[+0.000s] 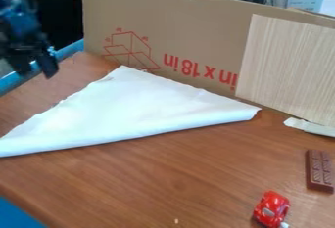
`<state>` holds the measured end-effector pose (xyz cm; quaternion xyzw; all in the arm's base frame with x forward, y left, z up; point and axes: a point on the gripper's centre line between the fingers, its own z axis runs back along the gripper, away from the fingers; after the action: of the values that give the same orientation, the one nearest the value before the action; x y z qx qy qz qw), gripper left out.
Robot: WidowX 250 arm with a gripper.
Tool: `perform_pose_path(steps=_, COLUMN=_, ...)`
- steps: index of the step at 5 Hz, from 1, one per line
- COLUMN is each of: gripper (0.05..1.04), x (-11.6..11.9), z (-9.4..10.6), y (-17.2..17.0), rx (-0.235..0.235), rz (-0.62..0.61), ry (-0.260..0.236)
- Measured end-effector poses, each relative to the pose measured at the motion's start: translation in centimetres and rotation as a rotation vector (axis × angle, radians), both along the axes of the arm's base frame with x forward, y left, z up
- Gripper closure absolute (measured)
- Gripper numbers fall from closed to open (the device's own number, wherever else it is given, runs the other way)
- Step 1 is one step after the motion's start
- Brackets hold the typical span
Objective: Fold the cloth from the left to right
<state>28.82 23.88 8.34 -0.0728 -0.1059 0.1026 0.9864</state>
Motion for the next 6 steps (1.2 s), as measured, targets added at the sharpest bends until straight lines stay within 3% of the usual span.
perform_pose_path(steps=1, gripper=0.084, x=-3.3, z=0.1, y=3.1, rx=-0.033, rz=0.113, ry=-0.026)
perform_pose_path(steps=2, gripper=0.083, x=-5.4, z=-1.4, y=3.5, rx=-0.055, rz=0.125, ry=-0.021)
perform_pose_path(steps=3, gripper=0.083, x=-8.2, z=-2.5, y=4.5, rx=-0.018, rz=0.168, ry=-0.019)
perform_pose_path(steps=4, gripper=0.083, x=-9.7, z=-3.8, y=3.9, rx=-0.023, rz=0.141, ry=-0.004)
perform_pose_path(steps=6, gripper=0.083, x=-11.6, z=-3.5, y=2.6, rx=-0.069, rz=0.129, ry=0.010)
